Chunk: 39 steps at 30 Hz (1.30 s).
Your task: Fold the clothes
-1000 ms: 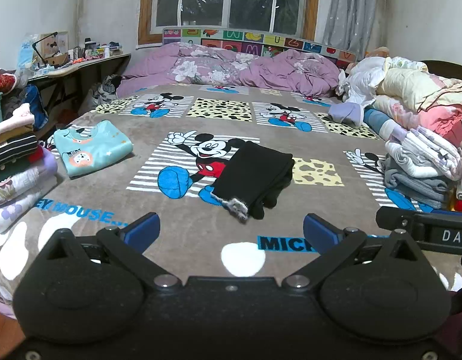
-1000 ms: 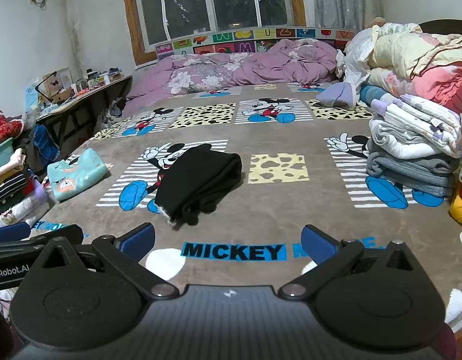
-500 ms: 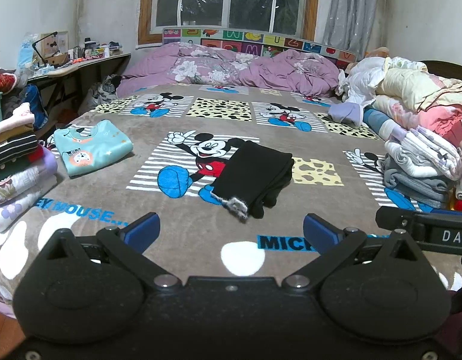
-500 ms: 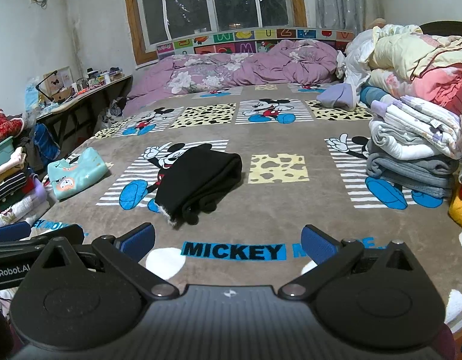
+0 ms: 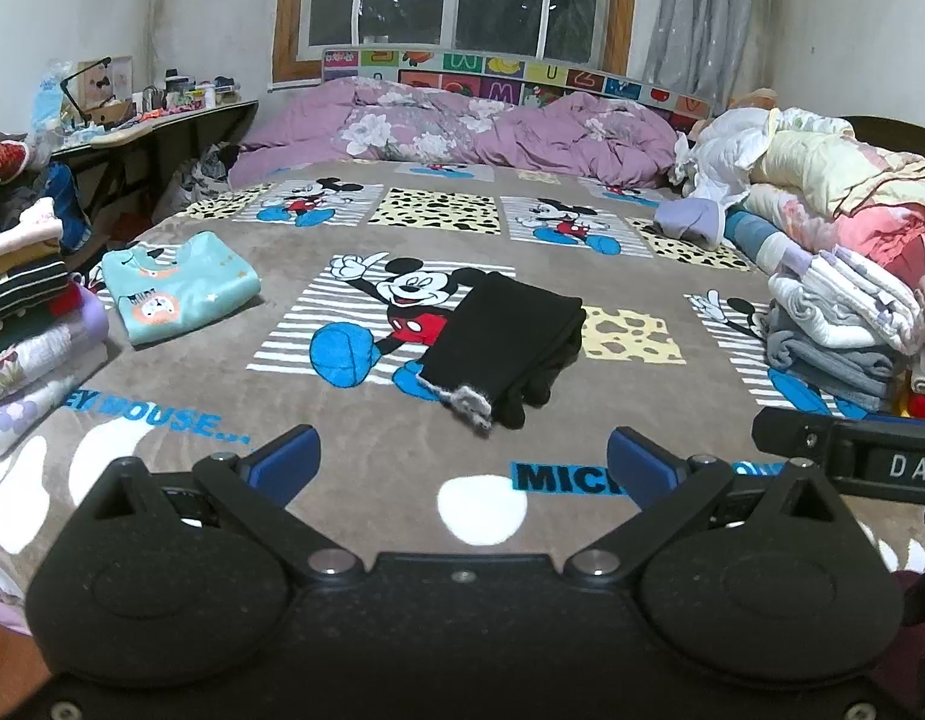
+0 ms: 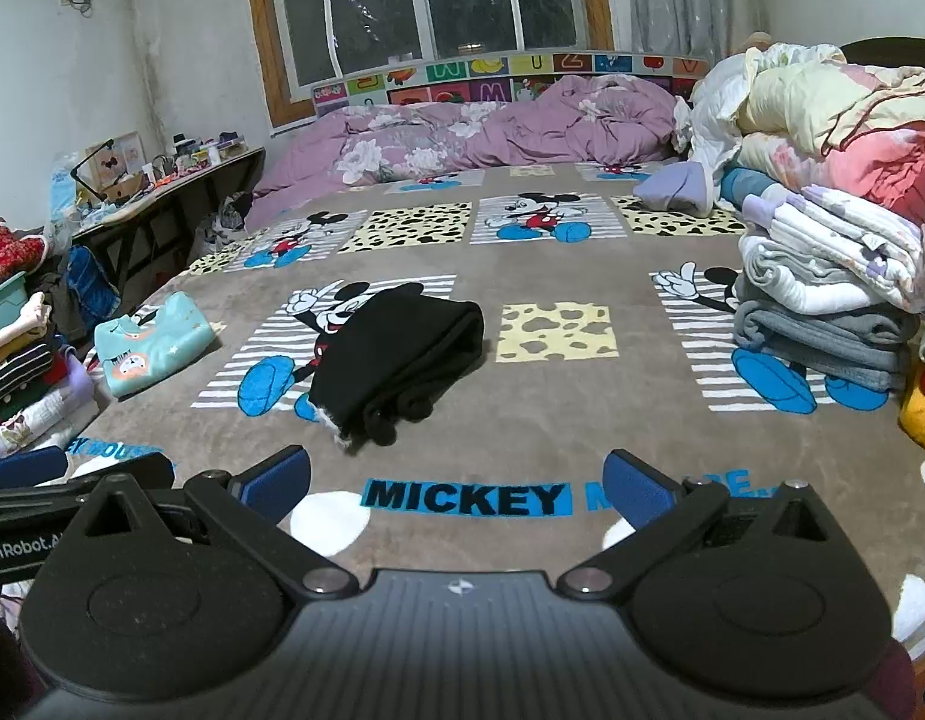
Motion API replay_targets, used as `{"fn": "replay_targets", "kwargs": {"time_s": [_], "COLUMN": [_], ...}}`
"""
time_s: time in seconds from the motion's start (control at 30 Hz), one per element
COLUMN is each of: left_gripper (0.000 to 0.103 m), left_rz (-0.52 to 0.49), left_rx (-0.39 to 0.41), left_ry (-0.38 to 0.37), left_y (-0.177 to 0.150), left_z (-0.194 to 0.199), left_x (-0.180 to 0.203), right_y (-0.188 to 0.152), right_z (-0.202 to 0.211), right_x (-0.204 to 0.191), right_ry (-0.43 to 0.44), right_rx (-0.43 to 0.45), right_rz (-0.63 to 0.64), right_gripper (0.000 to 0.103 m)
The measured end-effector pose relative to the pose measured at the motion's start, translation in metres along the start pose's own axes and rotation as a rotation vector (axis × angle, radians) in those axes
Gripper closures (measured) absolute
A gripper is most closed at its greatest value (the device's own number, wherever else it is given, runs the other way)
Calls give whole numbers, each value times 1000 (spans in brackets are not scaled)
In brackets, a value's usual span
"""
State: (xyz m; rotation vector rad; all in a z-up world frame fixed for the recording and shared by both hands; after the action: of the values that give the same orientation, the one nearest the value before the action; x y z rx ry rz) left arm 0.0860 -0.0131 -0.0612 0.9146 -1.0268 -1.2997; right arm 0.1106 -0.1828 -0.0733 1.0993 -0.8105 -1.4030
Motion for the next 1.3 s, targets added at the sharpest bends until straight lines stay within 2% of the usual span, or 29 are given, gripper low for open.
{"fn": "replay_targets", "kwargs": {"time_s": [0.23,0.33,0.57,0.63,0.73,0.8,0.9,0.97,1.07,1.2,1.3], "left_gripper": [0,0,0,0,0,0,0,0,0,1,1], "left_rz": [6,14,23,25,35,57,108,159,201,155,220], "left_rx": [-9,-12,-37,-20,7,-21,-98,-129,-123,-115,-139], "left_ry": [-5,-7,-23,-12,13,18,14,8,-21,-22,-47], "left_y": [-2,-2,-10,-13,-20,-29,-45,-51,-54,-65,-79], "left_z": [-5,-11,-38,-48,-65,-80,-104,-120,-138,-153,-158], "left_x": [-1,-1,-5,-9,-13,-16,-21,-26,-31,-35,-48], "right_y": [-2,-2,4,7,10,13,11,10,4,-9,-23], "right_z": [-3,-5,-29,-39,-53,-63,-84,-98,-115,-136,-150], "right_x": [-1,-3,-6,-10,-16,-21,-25,-29,-41,-59,-73], "right_ry": [8,44,114,157,199,221,262,245,265,336,394], "right_rx": [-6,1,81,107,170,192,157,144,126,103,88], "right_rz": [-1,-6,66,89,200,271,350,452,587,705,784], "right_gripper": [0,0,0,0,0,0,0,0,0,0,3]}}
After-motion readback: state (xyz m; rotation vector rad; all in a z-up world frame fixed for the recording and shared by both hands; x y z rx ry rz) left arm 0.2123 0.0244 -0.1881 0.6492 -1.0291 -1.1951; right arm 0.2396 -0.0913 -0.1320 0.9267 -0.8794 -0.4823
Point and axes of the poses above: each gripper's, at about its wrist camera, not at the fingertips, and z roughly against the way its jaws point, x to its right, y to its top, the point moved 10 cm from there along -z, roughly the way its jaws point, and after that the axes turned 14 degrees about x, right-handed, at the moved point
